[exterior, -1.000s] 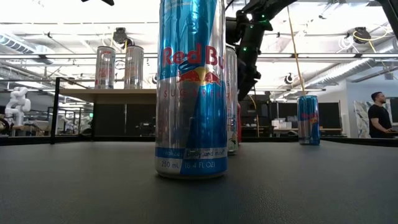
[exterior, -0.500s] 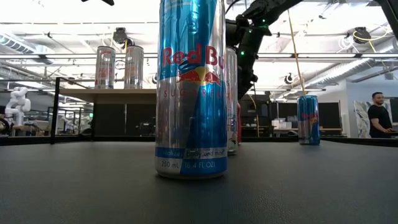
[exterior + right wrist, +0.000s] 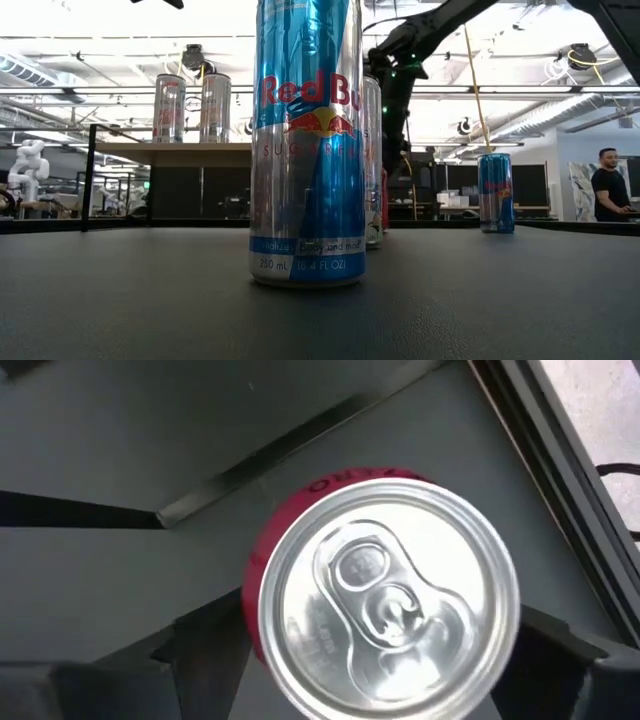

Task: Place canned beverage on shelf
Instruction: Put the top red black soda can on the shelf

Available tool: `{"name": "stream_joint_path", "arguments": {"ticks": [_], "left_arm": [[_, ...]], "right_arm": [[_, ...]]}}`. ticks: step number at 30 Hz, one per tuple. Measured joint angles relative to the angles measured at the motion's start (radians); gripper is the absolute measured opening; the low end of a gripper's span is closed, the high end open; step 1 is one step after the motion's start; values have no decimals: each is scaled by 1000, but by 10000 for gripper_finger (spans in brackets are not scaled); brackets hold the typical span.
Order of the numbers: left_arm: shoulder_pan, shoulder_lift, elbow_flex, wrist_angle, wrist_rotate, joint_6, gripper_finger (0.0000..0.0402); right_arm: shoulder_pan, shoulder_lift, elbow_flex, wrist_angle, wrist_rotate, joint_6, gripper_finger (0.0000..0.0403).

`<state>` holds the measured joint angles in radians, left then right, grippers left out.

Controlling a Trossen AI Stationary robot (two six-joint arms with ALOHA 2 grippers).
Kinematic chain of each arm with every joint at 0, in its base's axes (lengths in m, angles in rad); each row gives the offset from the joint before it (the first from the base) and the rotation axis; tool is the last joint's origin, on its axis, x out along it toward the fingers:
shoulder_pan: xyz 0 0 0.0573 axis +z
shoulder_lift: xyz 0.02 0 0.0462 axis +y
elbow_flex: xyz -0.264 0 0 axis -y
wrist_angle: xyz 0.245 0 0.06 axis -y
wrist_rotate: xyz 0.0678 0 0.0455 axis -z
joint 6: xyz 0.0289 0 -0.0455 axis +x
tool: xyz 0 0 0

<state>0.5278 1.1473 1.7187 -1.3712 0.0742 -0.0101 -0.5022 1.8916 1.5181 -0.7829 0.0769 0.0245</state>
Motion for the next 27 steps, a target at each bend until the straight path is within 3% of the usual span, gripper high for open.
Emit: {"name": "stream_joint_path", "arguments": {"ticks": [8, 16, 27], "left_arm": [[0, 0, 0, 0, 0, 0, 1], [0, 0, 0, 0, 0, 0, 1], [0, 0, 0, 0, 0, 0, 1]], "right_arm": [[0, 8, 0, 7, -1, -33, 321], [0, 8, 0, 11, -1, -26, 266], [0, -21, -1, -29, 3, -11, 266]]}}
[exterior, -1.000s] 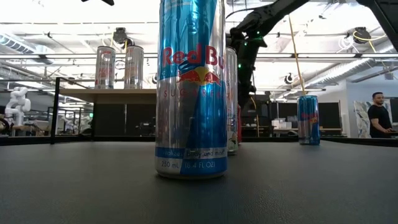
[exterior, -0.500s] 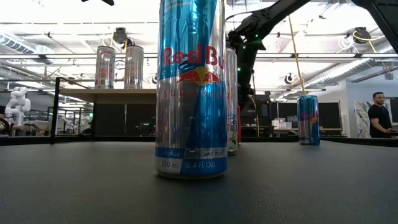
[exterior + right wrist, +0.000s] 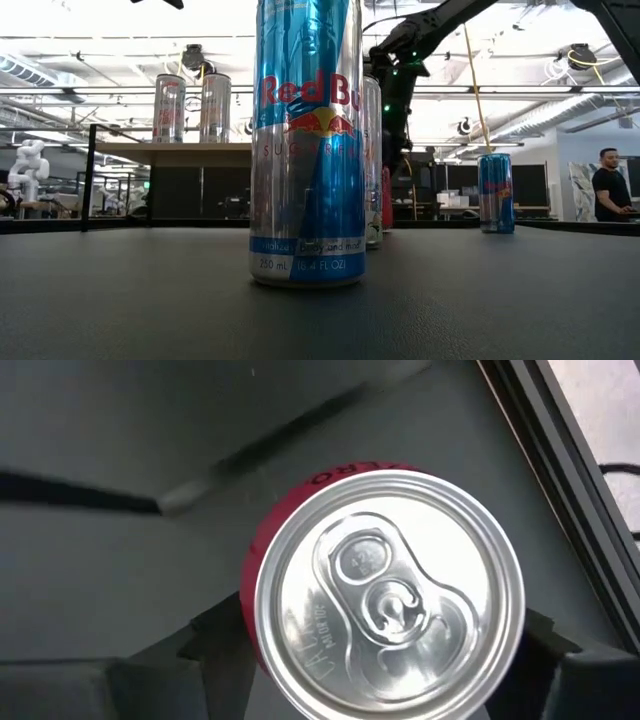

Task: Place canned beverage on shelf
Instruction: Put the top red black soda can on the shelf

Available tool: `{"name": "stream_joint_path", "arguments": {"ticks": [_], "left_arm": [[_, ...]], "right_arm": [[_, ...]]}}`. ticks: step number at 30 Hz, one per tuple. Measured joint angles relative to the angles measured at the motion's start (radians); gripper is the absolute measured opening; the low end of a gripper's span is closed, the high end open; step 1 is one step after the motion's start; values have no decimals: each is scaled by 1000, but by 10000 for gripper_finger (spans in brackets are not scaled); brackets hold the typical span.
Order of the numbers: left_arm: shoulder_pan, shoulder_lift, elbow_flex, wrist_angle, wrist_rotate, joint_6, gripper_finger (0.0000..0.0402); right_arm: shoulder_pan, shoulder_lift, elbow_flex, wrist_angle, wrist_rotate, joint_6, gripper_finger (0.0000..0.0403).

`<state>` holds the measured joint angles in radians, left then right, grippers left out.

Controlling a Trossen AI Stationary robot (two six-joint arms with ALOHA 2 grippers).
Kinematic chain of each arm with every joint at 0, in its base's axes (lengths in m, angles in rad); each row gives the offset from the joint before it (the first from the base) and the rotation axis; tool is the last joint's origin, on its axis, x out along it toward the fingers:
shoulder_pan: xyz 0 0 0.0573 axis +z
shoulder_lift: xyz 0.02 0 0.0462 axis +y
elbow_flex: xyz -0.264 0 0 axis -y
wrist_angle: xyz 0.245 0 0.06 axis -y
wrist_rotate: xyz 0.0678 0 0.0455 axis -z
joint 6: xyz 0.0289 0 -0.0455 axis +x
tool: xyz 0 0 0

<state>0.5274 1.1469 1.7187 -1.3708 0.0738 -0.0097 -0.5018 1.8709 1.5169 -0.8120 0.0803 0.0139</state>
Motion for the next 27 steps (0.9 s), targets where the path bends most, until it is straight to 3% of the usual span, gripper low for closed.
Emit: {"name": "stream_joint_path", "arguments": {"ticks": [8, 21, 27], "left_arm": [[0, 0, 0, 0, 0, 0, 1], [0, 0, 0, 0, 0, -3, 1], [0, 0, 0, 0, 0, -2, 1]], "right_arm": [[10, -55, 91, -113, 32, 1, 266], [60, -74, 436, -254, 133, -4, 266], [59, -75, 552, -242, 129, -14, 266]]}}
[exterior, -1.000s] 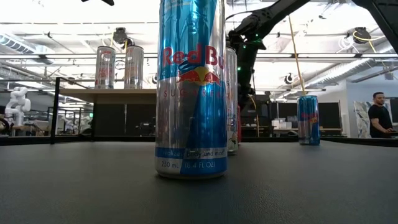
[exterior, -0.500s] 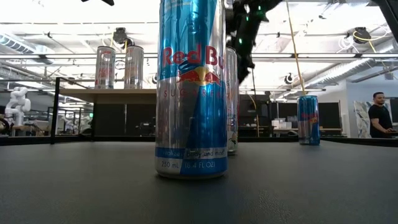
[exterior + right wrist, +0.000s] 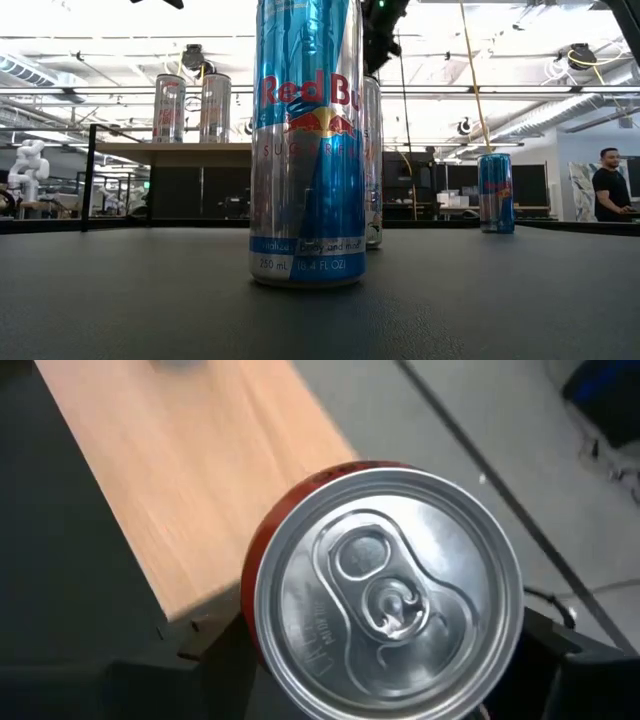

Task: Place canned beverage on shelf
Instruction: Put the top red black soda can on the shelf

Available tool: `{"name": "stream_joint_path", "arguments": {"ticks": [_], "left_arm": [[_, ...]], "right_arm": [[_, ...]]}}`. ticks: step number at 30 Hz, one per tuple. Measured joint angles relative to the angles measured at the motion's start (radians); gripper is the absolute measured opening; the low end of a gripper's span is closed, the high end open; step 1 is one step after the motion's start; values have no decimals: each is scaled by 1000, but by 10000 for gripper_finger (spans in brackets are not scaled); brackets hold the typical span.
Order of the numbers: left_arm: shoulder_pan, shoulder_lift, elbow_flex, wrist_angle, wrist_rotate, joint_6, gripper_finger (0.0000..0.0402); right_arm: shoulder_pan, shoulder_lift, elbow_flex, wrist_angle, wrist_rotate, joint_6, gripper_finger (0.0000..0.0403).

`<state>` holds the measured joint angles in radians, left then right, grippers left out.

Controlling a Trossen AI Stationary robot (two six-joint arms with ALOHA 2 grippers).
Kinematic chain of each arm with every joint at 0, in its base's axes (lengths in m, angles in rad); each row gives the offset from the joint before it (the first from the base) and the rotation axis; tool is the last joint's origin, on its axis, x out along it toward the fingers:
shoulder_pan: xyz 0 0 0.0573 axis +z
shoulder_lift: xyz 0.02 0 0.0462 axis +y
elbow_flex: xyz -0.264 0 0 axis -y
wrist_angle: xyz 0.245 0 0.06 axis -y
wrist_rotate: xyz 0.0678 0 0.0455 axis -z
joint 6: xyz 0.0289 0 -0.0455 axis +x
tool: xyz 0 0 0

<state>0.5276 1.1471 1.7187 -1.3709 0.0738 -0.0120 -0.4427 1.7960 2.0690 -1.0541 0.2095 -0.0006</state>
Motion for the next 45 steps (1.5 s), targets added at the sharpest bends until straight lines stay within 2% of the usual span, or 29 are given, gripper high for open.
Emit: {"name": "stream_joint_path", "arguments": {"ticks": [3, 9, 13, 18, 27, 31, 45], "left_arm": [[0, 1, 0, 0, 0, 0, 1], [0, 9, 0, 0, 0, -1, 1], [0, 20, 0, -2, 0, -1, 1], [0, 33, 0, -2, 0, 0, 1], [0, 36, 0, -3, 0, 0, 1], [0, 36, 0, -9, 0, 2, 1], [0, 36, 0, -9, 0, 26, 1]], "right_arm": [[0, 0, 16, 64, -7, -11, 266], [0, 6, 16, 211, -104, -27, 266], [3, 19, 16, 308, -116, -40, 266], [-2, 38, 16, 324, -185, -46, 266], [-3, 111, 15, 335, -189, -68, 266], [-3, 135, 14, 286, -219, -66, 266], [-21, 196, 14, 239, -213, -72, 277]]}}
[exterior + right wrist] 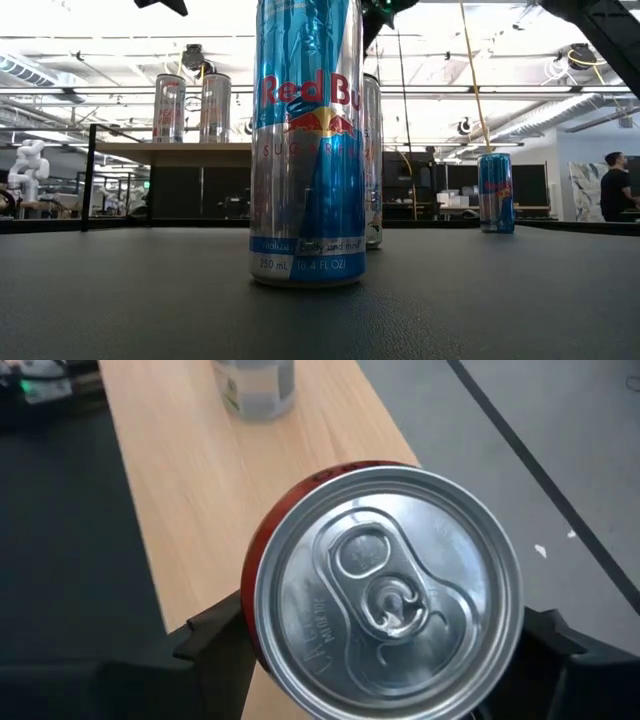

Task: Place canned beverage on shelf
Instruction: Put the top red black soda can on the shelf

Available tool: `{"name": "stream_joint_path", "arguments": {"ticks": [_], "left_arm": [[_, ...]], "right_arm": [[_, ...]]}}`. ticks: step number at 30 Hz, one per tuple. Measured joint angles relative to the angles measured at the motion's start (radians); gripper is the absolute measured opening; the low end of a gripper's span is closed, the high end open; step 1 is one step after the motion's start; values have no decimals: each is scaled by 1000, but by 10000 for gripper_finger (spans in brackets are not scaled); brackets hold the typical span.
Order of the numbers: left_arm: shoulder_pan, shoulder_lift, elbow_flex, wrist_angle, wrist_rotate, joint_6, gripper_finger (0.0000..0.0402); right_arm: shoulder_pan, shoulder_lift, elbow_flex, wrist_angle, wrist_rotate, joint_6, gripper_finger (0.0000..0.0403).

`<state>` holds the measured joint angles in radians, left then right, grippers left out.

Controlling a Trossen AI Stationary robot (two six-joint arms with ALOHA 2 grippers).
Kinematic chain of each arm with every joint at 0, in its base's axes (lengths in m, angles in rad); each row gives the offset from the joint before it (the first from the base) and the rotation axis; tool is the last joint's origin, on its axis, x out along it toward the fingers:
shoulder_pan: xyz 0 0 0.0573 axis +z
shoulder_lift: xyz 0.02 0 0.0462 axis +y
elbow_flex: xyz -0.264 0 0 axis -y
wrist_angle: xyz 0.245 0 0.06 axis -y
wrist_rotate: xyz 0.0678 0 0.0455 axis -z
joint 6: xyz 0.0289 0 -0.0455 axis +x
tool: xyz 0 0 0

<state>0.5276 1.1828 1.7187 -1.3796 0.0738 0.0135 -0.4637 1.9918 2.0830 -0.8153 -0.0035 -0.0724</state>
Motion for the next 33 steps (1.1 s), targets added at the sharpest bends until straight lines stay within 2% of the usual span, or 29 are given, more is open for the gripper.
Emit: {"name": "stream_joint_path", "arguments": {"ticks": [9, 23, 33], "left_arm": [[0, 0, 0, 0, 0, 1, 1], [0, 0, 0, 0, 0, 2, 1], [0, 0, 0, 0, 0, 2, 1]], "right_arm": [[-7, 19, 1, 8, 1, -66, 279], [-8, 19, 1, 18, 1, -82, 283], [-8, 19, 1, 29, 1, -82, 320]]}}
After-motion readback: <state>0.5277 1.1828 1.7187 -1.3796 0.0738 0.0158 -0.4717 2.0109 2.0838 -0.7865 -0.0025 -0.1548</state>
